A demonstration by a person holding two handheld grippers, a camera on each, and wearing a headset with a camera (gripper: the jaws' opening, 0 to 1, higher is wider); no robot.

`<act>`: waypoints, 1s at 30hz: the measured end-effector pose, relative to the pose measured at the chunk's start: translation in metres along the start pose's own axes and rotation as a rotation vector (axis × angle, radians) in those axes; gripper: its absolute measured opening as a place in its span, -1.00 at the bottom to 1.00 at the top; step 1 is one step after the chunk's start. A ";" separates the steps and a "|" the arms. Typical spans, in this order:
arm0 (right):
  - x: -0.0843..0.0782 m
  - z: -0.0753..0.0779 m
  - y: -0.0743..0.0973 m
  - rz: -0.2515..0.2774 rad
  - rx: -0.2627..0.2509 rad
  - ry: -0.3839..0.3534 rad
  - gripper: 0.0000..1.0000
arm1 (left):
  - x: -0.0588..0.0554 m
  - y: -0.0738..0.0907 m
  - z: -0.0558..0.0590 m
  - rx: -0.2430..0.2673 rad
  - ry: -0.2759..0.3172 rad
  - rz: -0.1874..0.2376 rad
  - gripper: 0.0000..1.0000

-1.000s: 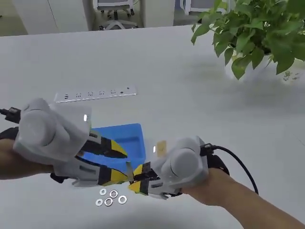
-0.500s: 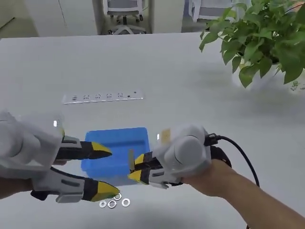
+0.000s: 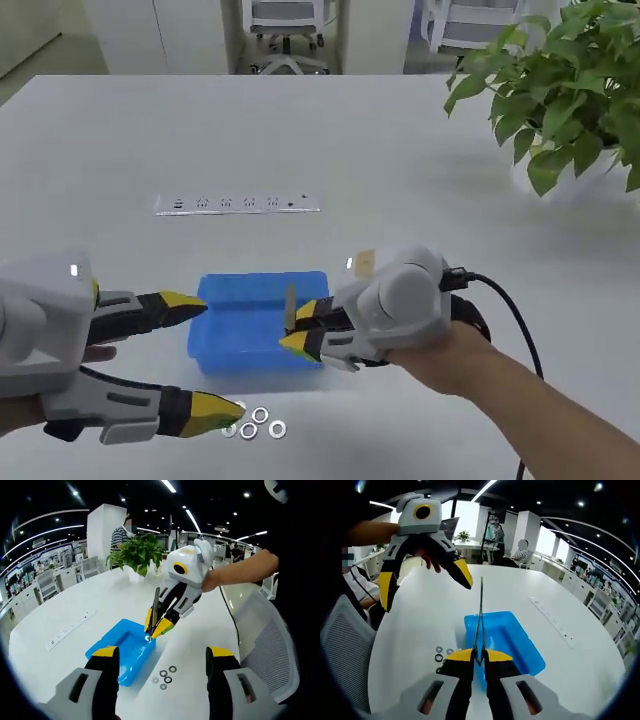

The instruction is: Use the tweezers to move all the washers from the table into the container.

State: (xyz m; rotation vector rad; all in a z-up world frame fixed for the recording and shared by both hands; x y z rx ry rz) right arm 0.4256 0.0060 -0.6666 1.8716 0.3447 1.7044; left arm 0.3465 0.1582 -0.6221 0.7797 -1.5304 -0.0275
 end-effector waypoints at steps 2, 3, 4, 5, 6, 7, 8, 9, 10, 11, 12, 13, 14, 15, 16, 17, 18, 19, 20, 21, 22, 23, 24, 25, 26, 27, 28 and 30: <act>0.000 0.004 -0.004 0.000 -0.010 -0.001 -0.82 | -0.002 0.002 -0.002 0.015 0.020 0.003 0.56; 0.000 0.006 -0.006 0.002 -0.011 -0.004 -0.82 | -0.003 0.002 -0.003 0.022 0.019 0.005 0.58; 0.000 0.008 -0.007 0.005 -0.014 -0.007 -0.82 | -0.004 0.003 -0.003 0.025 0.018 0.003 0.60; 0.000 0.011 -0.010 0.007 -0.017 -0.009 -0.82 | -0.006 0.003 -0.004 0.026 0.023 -0.002 0.60; -0.001 0.012 -0.011 0.007 -0.018 -0.010 -0.82 | -0.007 0.003 -0.004 0.025 0.027 -0.005 0.60; -0.001 0.013 -0.013 0.006 -0.020 -0.010 -0.82 | -0.007 0.003 -0.004 0.024 0.031 -0.007 0.60; -0.001 0.016 -0.015 0.006 -0.022 -0.011 -0.82 | -0.008 0.004 -0.005 0.027 0.032 -0.007 0.61; -0.001 0.017 -0.017 0.006 -0.023 -0.011 -0.82 | -0.009 0.004 -0.005 0.029 0.033 -0.006 0.61; -0.002 0.020 -0.019 0.007 -0.023 -0.016 -0.82 | -0.009 0.004 -0.006 0.031 0.037 -0.004 0.62; -0.002 0.021 -0.021 0.008 -0.022 -0.019 -0.82 | -0.010 0.004 -0.007 0.032 0.039 -0.003 0.62; -0.003 0.022 -0.022 0.009 -0.022 -0.020 -0.82 | -0.011 0.004 -0.007 0.033 0.041 -0.002 0.63; -0.004 0.024 -0.024 0.007 -0.021 -0.020 -0.82 | -0.012 0.004 -0.008 0.035 0.044 -0.003 0.63; -0.005 0.025 -0.026 0.005 -0.020 -0.020 -0.82 | -0.012 0.004 -0.009 0.037 0.046 -0.002 0.64; -0.005 0.026 -0.027 0.004 -0.018 -0.020 -0.82 | -0.013 0.004 -0.010 0.038 0.048 0.000 0.64; -0.007 0.027 -0.030 0.001 -0.017 -0.020 -0.82 | -0.014 0.004 -0.010 0.038 0.050 0.001 0.64; -0.008 0.028 -0.031 0.000 -0.015 -0.020 -0.82 | -0.014 0.004 -0.011 0.039 0.050 0.001 0.64; -0.009 0.030 -0.033 -0.003 -0.013 -0.020 -0.82 | -0.014 0.004 -0.012 0.041 0.048 0.002 0.64; -0.009 0.031 -0.034 -0.005 -0.011 -0.020 -0.82 | -0.015 0.004 -0.013 0.042 0.047 0.001 0.64; -0.010 0.032 -0.036 -0.008 -0.007 -0.020 -0.82 | -0.015 0.004 -0.014 0.043 0.046 0.001 0.64; -0.011 0.033 -0.037 -0.011 -0.006 -0.018 -0.82 | -0.016 0.004 -0.015 0.043 0.046 0.001 0.64; -0.011 0.034 -0.038 -0.013 -0.005 -0.017 -0.82 | -0.016 0.004 -0.016 0.044 0.045 0.001 0.64; -0.012 0.035 -0.040 -0.015 -0.004 -0.017 -0.82 | -0.017 0.003 -0.017 0.045 0.044 -0.001 0.64; -0.013 0.035 -0.041 -0.017 -0.002 -0.018 -0.82 | -0.017 0.003 -0.018 0.045 0.043 -0.002 0.63; -0.013 0.036 -0.042 -0.018 0.001 -0.020 -0.82 | -0.018 0.003 -0.019 0.044 0.042 -0.001 0.62; -0.014 0.037 -0.043 -0.020 0.003 -0.019 -0.81 | -0.018 0.003 -0.020 0.043 0.041 -0.001 0.60; -0.015 0.038 -0.045 -0.024 0.005 -0.017 -0.81 | -0.018 0.002 -0.022 0.042 0.040 0.000 0.59; -0.016 0.038 -0.046 -0.027 0.007 -0.018 -0.81 | -0.018 0.001 -0.023 0.041 0.038 0.000 0.57; -0.017 0.039 -0.048 -0.030 0.012 -0.021 -0.81 | -0.019 0.000 -0.025 0.039 0.034 -0.005 0.52</act>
Point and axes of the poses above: the centre of the closed fingertips' face, and the gripper's own axes: y roughly backward along the fingers, z roughly to its right, x roughly out of its top, the point moved 8 cm from there along y, roughly backward along the fingers, and after that the axes turned 11 degrees about -y, right-handed, at the moved point
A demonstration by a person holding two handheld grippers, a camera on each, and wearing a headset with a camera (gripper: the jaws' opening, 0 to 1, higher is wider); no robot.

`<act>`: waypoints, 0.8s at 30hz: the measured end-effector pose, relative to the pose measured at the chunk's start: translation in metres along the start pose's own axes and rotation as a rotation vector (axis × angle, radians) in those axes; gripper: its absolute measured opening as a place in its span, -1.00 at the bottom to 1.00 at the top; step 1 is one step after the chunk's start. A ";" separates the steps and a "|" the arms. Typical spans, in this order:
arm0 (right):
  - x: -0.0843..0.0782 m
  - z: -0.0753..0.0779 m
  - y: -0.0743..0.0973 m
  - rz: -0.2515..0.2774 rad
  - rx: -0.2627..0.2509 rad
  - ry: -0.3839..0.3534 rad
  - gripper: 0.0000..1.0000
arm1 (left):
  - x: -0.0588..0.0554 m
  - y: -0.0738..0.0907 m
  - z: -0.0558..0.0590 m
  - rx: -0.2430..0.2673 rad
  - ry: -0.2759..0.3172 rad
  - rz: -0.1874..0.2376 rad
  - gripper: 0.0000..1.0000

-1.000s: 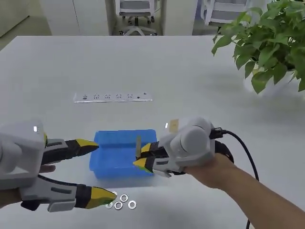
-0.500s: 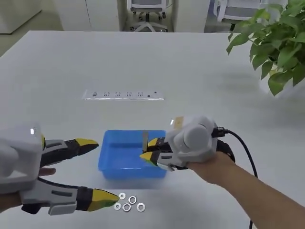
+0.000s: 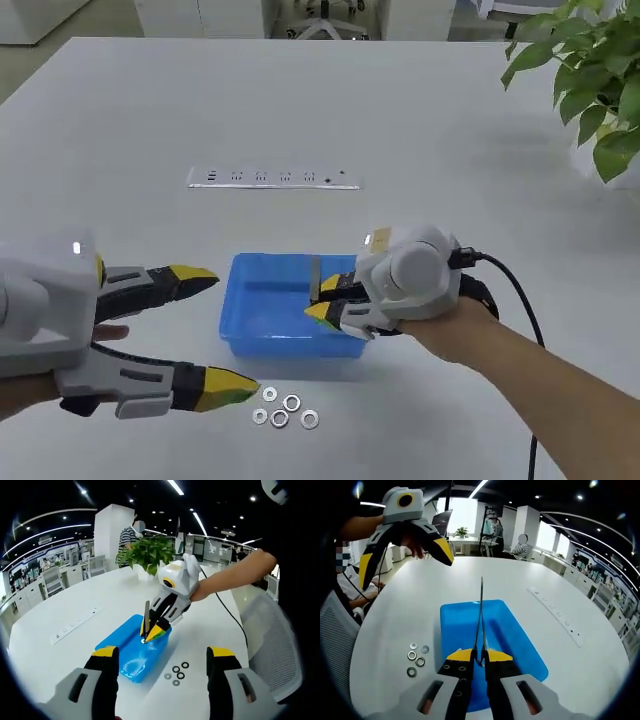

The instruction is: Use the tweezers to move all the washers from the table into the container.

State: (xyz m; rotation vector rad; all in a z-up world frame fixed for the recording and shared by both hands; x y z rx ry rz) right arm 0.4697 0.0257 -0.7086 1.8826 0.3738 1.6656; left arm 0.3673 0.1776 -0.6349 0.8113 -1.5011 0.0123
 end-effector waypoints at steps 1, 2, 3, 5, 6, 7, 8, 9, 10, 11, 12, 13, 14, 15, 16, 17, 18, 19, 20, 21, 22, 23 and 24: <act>-0.001 0.001 -0.001 -0.003 0.002 0.002 -0.81 | 0.000 -0.001 -0.002 -0.002 -0.003 -0.003 0.51; -0.001 0.001 -0.002 -0.005 0.004 0.001 -0.81 | 0.000 -0.002 -0.002 -0.005 -0.005 -0.004 0.49; -0.002 0.002 -0.004 -0.007 0.007 0.001 -0.81 | 0.000 -0.004 -0.004 -0.007 -0.008 -0.004 0.46; -0.003 0.003 -0.006 -0.012 0.014 -0.002 -0.81 | 0.001 -0.006 -0.007 -0.012 -0.013 -0.003 0.41; -0.003 0.003 -0.007 -0.013 0.016 -0.003 -0.81 | 0.002 -0.008 -0.008 -0.015 -0.016 -0.004 0.38; -0.004 0.004 -0.008 -0.016 0.019 -0.002 -0.81 | 0.002 -0.010 -0.010 -0.020 -0.026 -0.010 0.35; -0.005 0.005 -0.009 -0.018 0.021 -0.002 -0.81 | 0.002 -0.012 -0.011 -0.024 -0.031 -0.013 0.31; -0.005 0.006 -0.010 -0.020 0.023 -0.003 -0.81 | 0.003 -0.014 -0.013 -0.030 -0.039 -0.016 0.28; -0.006 0.006 -0.010 -0.021 0.024 -0.003 -0.81 | 0.004 -0.016 -0.014 -0.033 -0.042 -0.019 0.25; -0.006 0.007 -0.011 -0.023 0.026 -0.004 -0.81 | 0.005 -0.018 -0.016 -0.043 -0.047 -0.021 0.23; -0.007 0.007 -0.011 -0.026 0.029 -0.003 -0.81 | 0.005 -0.020 -0.017 -0.047 -0.054 -0.022 0.20; -0.008 0.007 -0.012 -0.029 0.030 -0.001 -0.81 | 0.006 -0.022 -0.019 -0.049 -0.062 -0.023 0.16; -0.008 0.007 -0.012 -0.031 0.033 -0.001 -0.81 | 0.007 -0.024 -0.021 -0.053 -0.068 -0.020 0.13; -0.009 0.007 -0.013 -0.032 0.034 -0.001 -0.81 | 0.007 -0.026 -0.022 -0.055 -0.069 -0.021 0.11; -0.009 0.007 -0.013 -0.034 0.037 -0.002 -0.81 | 0.008 -0.028 -0.023 -0.058 -0.071 -0.021 0.09; -0.009 0.007 -0.013 -0.034 0.038 -0.001 -0.81 | 0.008 -0.029 -0.024 -0.061 -0.075 -0.019 0.05; -0.009 0.007 -0.014 -0.036 0.039 0.000 -0.81 | 0.008 -0.032 -0.025 -0.064 -0.083 -0.019 0.01; -0.009 0.007 -0.014 -0.037 0.042 0.000 -0.81 | 0.008 -0.033 -0.027 -0.066 -0.087 -0.021 -0.03; -0.010 0.008 -0.015 -0.039 0.044 0.001 -0.81 | 0.007 -0.036 -0.029 -0.070 -0.088 -0.026 -0.07; -0.010 0.008 -0.015 -0.041 0.044 0.003 -0.81 | 0.007 -0.038 -0.030 -0.073 -0.087 -0.029 -0.09; -0.009 0.008 -0.015 -0.042 0.045 0.003 -0.81 | 0.006 -0.040 -0.031 -0.075 -0.089 -0.034 -0.11; -0.009 0.008 -0.016 -0.043 0.046 0.004 -0.81 | 0.006 -0.042 -0.032 -0.076 -0.096 -0.039 -0.14; -0.009 0.008 -0.016 -0.044 0.047 0.005 -0.81 | 0.007 -0.043 -0.033 -0.079 -0.100 -0.037 -0.17</act>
Point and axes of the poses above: the centre of the closed fingertips' face, and the gripper's own axes: y roughly backward along the fingers, z roughly to its right, x roughly out of its top, the point moved 8 cm from there along y, roughly backward along the fingers, and after that the axes turned 11 degrees about -y, right-handed, at the moved point
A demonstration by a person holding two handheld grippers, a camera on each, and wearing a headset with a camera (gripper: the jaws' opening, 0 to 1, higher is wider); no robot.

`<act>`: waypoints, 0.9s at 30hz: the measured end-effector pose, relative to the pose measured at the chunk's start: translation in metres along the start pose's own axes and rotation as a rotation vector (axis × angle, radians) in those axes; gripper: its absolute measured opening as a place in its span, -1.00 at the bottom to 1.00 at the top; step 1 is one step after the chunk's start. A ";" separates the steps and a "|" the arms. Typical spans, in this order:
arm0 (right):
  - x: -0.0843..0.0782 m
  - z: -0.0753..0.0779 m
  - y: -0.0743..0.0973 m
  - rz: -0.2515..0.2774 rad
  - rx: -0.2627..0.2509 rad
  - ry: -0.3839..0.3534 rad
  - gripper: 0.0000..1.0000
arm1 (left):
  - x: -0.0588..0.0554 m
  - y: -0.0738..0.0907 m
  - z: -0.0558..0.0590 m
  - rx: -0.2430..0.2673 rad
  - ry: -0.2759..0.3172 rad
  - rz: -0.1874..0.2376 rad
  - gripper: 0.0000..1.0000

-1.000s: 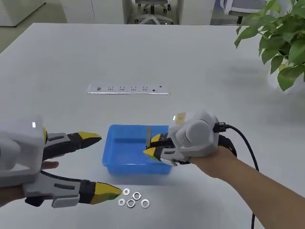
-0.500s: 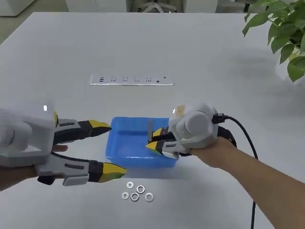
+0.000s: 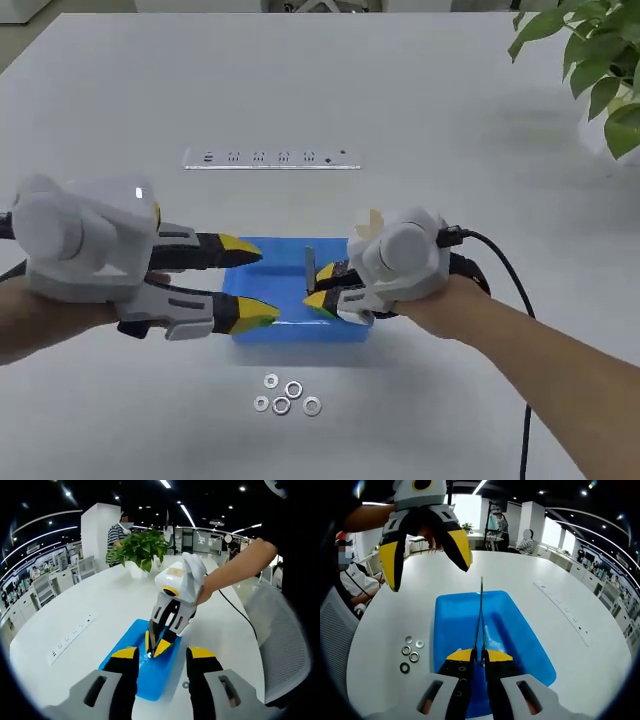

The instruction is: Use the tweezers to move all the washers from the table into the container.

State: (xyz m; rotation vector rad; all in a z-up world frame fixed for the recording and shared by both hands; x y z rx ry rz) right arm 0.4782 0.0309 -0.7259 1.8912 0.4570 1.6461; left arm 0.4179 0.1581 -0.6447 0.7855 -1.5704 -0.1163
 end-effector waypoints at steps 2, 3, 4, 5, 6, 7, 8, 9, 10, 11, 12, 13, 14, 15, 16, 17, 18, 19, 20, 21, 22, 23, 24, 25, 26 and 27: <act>-0.001 0.000 0.000 -0.004 0.002 0.002 -0.81 | 0.002 -0.003 -0.004 0.000 -0.012 0.001 -0.23; -0.001 0.000 -0.001 -0.008 0.005 0.005 -0.81 | 0.003 -0.004 -0.005 -0.001 -0.015 0.002 -0.25; -0.001 0.000 -0.001 -0.007 0.005 0.006 -0.81 | 0.003 -0.005 -0.007 -0.002 -0.020 0.001 -0.28; -0.001 0.000 -0.001 -0.008 0.007 0.003 -0.81 | 0.003 -0.007 -0.009 -0.008 -0.036 -0.009 -0.33; -0.001 0.000 -0.001 -0.009 0.008 0.004 -0.81 | 0.003 -0.009 -0.010 -0.012 -0.048 -0.019 -0.36; -0.001 -0.001 -0.001 -0.012 0.008 0.008 -0.81 | 0.004 -0.011 -0.012 -0.017 -0.060 -0.022 -0.38; -0.001 0.000 -0.001 -0.013 0.009 0.011 -0.81 | 0.005 -0.011 -0.013 -0.019 -0.062 -0.021 -0.40; -0.001 -0.001 -0.002 -0.015 0.011 0.014 -0.81 | 0.006 -0.013 -0.015 -0.020 -0.065 -0.017 -0.41; -0.001 -0.001 -0.002 -0.017 0.012 0.019 -0.81 | 0.007 -0.014 -0.016 -0.019 -0.070 -0.016 -0.43; -0.001 -0.002 -0.002 -0.019 0.013 0.021 -0.81 | 0.007 -0.015 -0.018 -0.017 -0.073 -0.016 -0.45; -0.001 -0.001 -0.002 -0.019 0.015 0.023 -0.81 | 0.008 -0.016 -0.020 -0.017 -0.079 -0.017 -0.48; -0.001 -0.001 -0.003 -0.020 0.016 0.023 -0.81 | 0.009 -0.017 -0.021 -0.018 -0.084 -0.017 -0.50; -0.001 -0.002 -0.003 -0.021 0.017 0.028 -0.81 | 0.010 -0.019 -0.022 -0.021 -0.092 -0.014 -0.53; -0.001 -0.002 -0.003 -0.022 0.019 0.031 -0.81 | 0.011 -0.020 -0.022 -0.025 -0.095 -0.013 -0.55; -0.001 -0.001 -0.003 -0.023 0.020 0.034 -0.81 | 0.011 -0.021 -0.023 -0.030 -0.100 -0.011 -0.58; -0.001 -0.001 -0.003 -0.023 0.022 0.036 -0.81 | 0.012 -0.022 -0.023 -0.035 -0.105 -0.012 -0.59; -0.001 -0.001 -0.003 -0.025 0.023 0.039 -0.81 | 0.012 -0.024 -0.024 -0.044 -0.115 -0.016 -0.62; 0.000 -0.002 -0.004 -0.025 0.024 0.041 -0.80 | 0.012 -0.025 -0.024 -0.051 -0.121 -0.018 -0.66; 0.000 -0.002 -0.003 -0.026 0.026 0.043 -0.80 | 0.013 -0.026 -0.024 -0.059 -0.130 -0.017 -0.69; 0.000 -0.002 -0.003 -0.026 0.028 0.044 -0.80 | 0.014 -0.026 -0.024 -0.066 -0.132 -0.014 -0.71; 0.000 -0.002 -0.003 -0.026 0.030 0.046 -0.80 | 0.016 -0.027 -0.024 -0.076 -0.136 -0.007 -0.73; 0.000 -0.002 -0.003 -0.026 0.033 0.047 -0.80 | 0.017 -0.028 -0.024 -0.079 -0.140 -0.005 -0.74; 0.000 -0.002 -0.004 -0.026 0.035 0.049 -0.80 | 0.017 -0.028 -0.024 -0.082 -0.142 -0.004 -0.75; 0.000 -0.001 -0.004 -0.027 0.036 0.053 -0.80 | 0.018 -0.029 -0.024 -0.092 -0.149 -0.004 -0.76; 0.000 -0.001 -0.004 -0.028 0.037 0.055 -0.80 | 0.019 -0.029 -0.023 -0.102 -0.157 -0.003 -0.79; 0.000 -0.002 -0.004 -0.029 0.040 0.059 -0.80 | 0.019 -0.030 -0.023 -0.108 -0.161 -0.004 -0.81</act>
Point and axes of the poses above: the centre of the closed fingertips' face, and the gripper's own axes: y roughly backward along the fingers, z roughly to its right, x roughly out of its top, the point moved 8 cm from there along y, roughly backward along the fingers, and after that the axes turned 11 degrees about -y, right-handed, at the moved point
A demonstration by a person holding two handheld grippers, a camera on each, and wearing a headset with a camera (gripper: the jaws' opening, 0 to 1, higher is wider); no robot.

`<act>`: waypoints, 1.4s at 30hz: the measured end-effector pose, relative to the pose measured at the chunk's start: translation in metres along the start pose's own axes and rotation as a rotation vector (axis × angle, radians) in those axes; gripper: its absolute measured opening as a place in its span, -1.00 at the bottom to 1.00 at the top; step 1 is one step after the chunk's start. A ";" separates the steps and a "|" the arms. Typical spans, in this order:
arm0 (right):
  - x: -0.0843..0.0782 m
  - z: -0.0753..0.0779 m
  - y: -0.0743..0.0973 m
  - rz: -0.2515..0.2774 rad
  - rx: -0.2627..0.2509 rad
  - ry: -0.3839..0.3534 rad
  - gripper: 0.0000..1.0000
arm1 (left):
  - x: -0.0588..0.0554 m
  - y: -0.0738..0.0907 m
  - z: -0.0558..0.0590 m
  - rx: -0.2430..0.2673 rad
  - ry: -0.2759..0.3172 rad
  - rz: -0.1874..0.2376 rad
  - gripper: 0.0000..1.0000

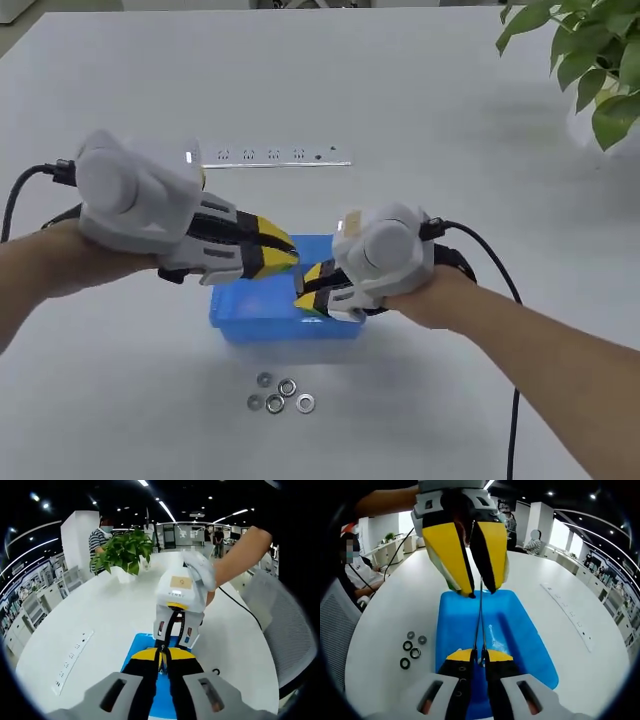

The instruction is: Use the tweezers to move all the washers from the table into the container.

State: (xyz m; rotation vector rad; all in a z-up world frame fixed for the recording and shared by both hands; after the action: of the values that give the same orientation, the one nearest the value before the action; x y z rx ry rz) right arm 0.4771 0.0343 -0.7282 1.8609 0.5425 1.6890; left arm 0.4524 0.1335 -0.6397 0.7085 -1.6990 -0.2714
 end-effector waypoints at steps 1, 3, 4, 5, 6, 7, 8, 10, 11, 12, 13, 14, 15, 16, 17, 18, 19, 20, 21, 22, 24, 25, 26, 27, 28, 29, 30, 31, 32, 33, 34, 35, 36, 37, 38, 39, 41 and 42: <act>0.000 0.000 0.000 -0.001 0.001 0.002 -0.80 | 0.000 -0.001 0.000 -0.005 -0.003 -0.001 -0.83; 0.000 0.000 0.000 -0.002 0.002 0.007 -0.80 | 0.000 -0.001 0.000 -0.008 -0.010 -0.004 -0.85; 0.000 0.000 0.000 -0.004 0.003 0.010 -0.80 | 0.000 -0.001 0.000 -0.010 -0.014 -0.003 -0.85; 0.000 0.000 0.000 -0.004 0.003 0.011 -0.80 | 0.000 -0.001 0.000 -0.010 -0.015 -0.003 -0.85; 0.000 0.000 0.000 -0.005 0.005 0.011 -0.80 | 0.000 -0.001 0.000 -0.011 -0.015 -0.002 -0.85; 0.000 0.000 0.000 -0.006 0.006 0.011 -0.80 | 0.000 -0.002 0.000 -0.014 -0.016 -0.001 -0.85; 0.000 0.000 0.000 -0.008 0.007 0.014 -0.79 | 0.000 -0.002 0.000 -0.016 -0.019 0.000 -0.86; 0.001 0.000 0.001 -0.010 0.006 0.018 -0.78 | 0.001 -0.002 0.001 -0.020 -0.024 0.000 -0.87; 0.001 0.000 0.001 -0.011 0.006 0.020 -0.78 | 0.001 -0.002 0.001 -0.021 -0.026 0.000 -0.87; 0.001 0.000 0.001 -0.011 0.006 0.021 -0.77 | 0.001 -0.002 0.001 -0.023 -0.027 0.000 -0.88; 0.001 0.000 0.001 -0.013 0.005 0.023 -0.77 | 0.001 -0.002 0.001 -0.022 -0.031 -0.001 -0.89; 0.001 0.001 0.001 -0.014 0.005 0.024 -0.77 | 0.001 -0.002 0.002 -0.023 -0.032 -0.002 -0.89; 0.001 0.000 0.001 -0.015 0.005 0.025 -0.77 | 0.001 -0.002 0.002 -0.025 -0.036 -0.002 -0.89; 0.001 0.000 0.001 -0.016 0.004 0.027 -0.77 | 0.001 -0.002 0.002 -0.025 -0.038 -0.003 -0.89; 0.001 0.000 0.001 -0.017 0.004 0.029 -0.77 | 0.001 -0.002 0.003 -0.025 -0.040 -0.004 -0.89; 0.001 0.000 0.001 -0.017 0.004 0.030 -0.76 | 0.002 -0.002 0.003 -0.026 -0.041 -0.005 -0.89; 0.001 0.000 0.002 -0.017 0.003 0.030 -0.76 | 0.002 -0.001 0.003 -0.027 -0.043 -0.005 -0.89; 0.001 0.000 0.002 -0.016 0.003 0.030 -0.76 | 0.002 -0.001 0.003 -0.026 -0.046 -0.005 -0.90; 0.002 0.000 0.003 -0.015 0.003 0.029 -0.76 | 0.003 0.000 0.003 -0.027 -0.044 -0.004 -0.90; 0.002 -0.001 0.004 -0.013 0.005 0.027 -0.75 | 0.003 0.000 0.003 -0.026 -0.041 -0.002 -0.90; 0.003 -0.001 0.005 -0.010 0.003 0.027 -0.75 | 0.004 0.002 0.001 -0.017 -0.032 -0.005 -0.90; 0.004 -0.001 0.006 -0.009 0.003 0.025 -0.75 | 0.005 0.002 0.001 -0.013 -0.025 -0.005 -0.90; 0.004 -0.001 0.007 -0.006 0.004 0.023 -0.75 | 0.006 0.003 0.000 -0.012 -0.021 -0.003 -0.90; 0.005 -0.001 0.008 -0.004 0.003 0.023 -0.74 | 0.006 0.004 0.000 -0.010 -0.018 -0.004 -0.90; 0.005 -0.002 0.008 -0.004 0.003 0.023 -0.74 | 0.007 0.005 -0.001 -0.005 -0.011 -0.004 -0.90; 0.006 -0.002 0.009 -0.003 0.003 0.021 -0.73 | 0.007 0.005 -0.001 -0.004 -0.007 -0.004 -0.90; 0.007 -0.003 0.010 -0.001 0.004 0.021 -0.73 | 0.008 0.007 -0.001 0.000 -0.008 -0.005 -0.90; 0.007 -0.003 0.011 -0.001 0.001 0.022 -0.72 | 0.009 0.008 -0.001 0.002 -0.008 -0.004 -0.91; 0.008 -0.003 0.012 -0.001 -0.001 0.024 -0.71 | 0.010 0.009 -0.001 0.006 -0.005 -0.004 -0.91; 0.008 -0.003 0.013 0.000 -0.001 0.025 -0.70 | 0.011 0.010 -0.001 0.008 -0.004 -0.004 -0.91; 0.009 -0.004 0.014 0.002 -0.003 0.026 -0.70 | 0.012 0.011 -0.001 0.013 -0.005 -0.005 -0.91; 0.010 -0.004 0.015 0.003 -0.004 0.028 -0.69 | 0.013 0.012 -0.002 0.015 -0.006 -0.005 -0.91; 0.010 -0.005 0.016 0.003 -0.006 0.028 -0.69 | 0.015 0.014 -0.002 0.020 -0.003 -0.004 -0.91; 0.011 -0.005 0.017 0.006 -0.008 0.026 -0.68 | 0.016 0.015 -0.002 0.023 -0.002 -0.002 -0.91; 0.012 -0.005 0.018 0.010 -0.008 0.024 -0.67 | 0.017 0.017 -0.003 0.026 -0.003 -0.001 -0.91; 0.013 -0.006 0.019 0.011 -0.011 0.026 -0.67 | 0.019 0.018 -0.003 0.031 -0.003 0.000 -0.91; 0.014 -0.007 0.022 0.013 -0.016 0.027 -0.65 | 0.022 0.020 -0.002 0.034 -0.005 0.001 -0.91; 0.015 -0.008 0.023 0.013 -0.018 0.026 -0.64 | 0.023 0.021 -0.002 0.036 -0.006 0.001 -0.91</act>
State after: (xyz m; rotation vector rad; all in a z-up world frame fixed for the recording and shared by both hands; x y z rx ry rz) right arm 0.4696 0.0272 -0.7013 1.8360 0.5246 1.7237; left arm 0.4455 0.1374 -0.6094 0.7340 -1.7138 -0.2437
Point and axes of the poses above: the centre of the closed fingertips' face, and the gripper's own axes: y roughly backward along the fingers, z roughly to its right, x roughly out of its top, the point moved 8 cm from there along y, roughly backward along the fingers, and after that the axes turned 11 degrees about -y, right-handed, at the moved point
